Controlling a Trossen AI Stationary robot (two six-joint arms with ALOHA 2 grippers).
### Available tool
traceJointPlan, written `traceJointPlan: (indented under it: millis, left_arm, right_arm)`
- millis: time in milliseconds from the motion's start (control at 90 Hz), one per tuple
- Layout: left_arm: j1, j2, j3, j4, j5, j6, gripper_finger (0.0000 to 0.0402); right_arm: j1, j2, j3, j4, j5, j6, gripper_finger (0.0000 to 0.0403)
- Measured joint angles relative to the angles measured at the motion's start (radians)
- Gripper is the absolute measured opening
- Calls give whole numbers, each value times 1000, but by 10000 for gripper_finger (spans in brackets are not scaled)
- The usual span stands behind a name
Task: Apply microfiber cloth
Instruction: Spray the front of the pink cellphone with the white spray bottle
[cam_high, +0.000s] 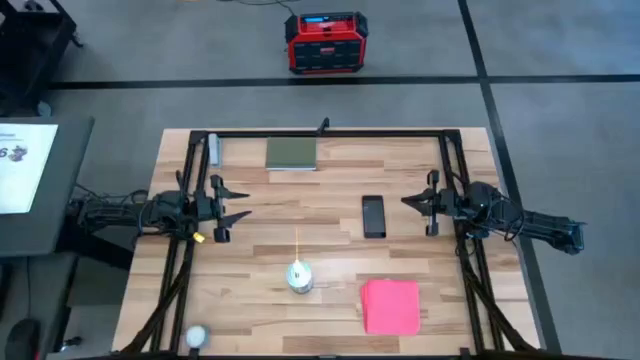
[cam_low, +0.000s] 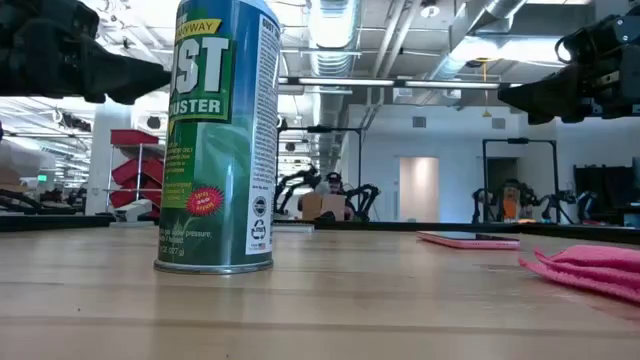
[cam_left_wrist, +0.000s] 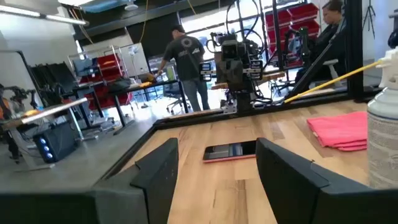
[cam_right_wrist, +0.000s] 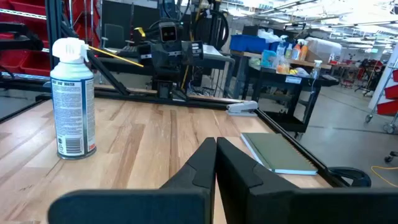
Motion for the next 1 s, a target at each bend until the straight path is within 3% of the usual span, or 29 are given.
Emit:
traceJointPlan:
  millis: [267, 411, 500, 589, 689, 878, 1000]
  left_arm:
    - [-1, 0, 0, -9, 8, -175, 191]
    - [3, 0, 0, 34, -97, -183, 187]
    - [3, 0, 0, 37, -137, -221, 157]
    - [3, 0, 0, 41, -139, -228, 92]
    - [4, 0, 0, 64, -81, -210, 16]
    - [4, 0, 0, 162, 120, -136, 2]
    - [3, 4, 14, 177, 151, -116, 4]
  right_arm:
    - [0, 0, 0, 0, 0, 0, 0]
    - [0, 0, 0, 0, 0, 0, 0]
    - [0, 0, 0, 0, 0, 0, 0]
    - [0, 0, 0, 0, 0, 0, 0]
    - [0, 0, 0, 0, 0, 0, 0]
    - [0, 0, 0, 0, 0, 0, 0]
    - [0, 0, 0, 0, 0, 0, 0]
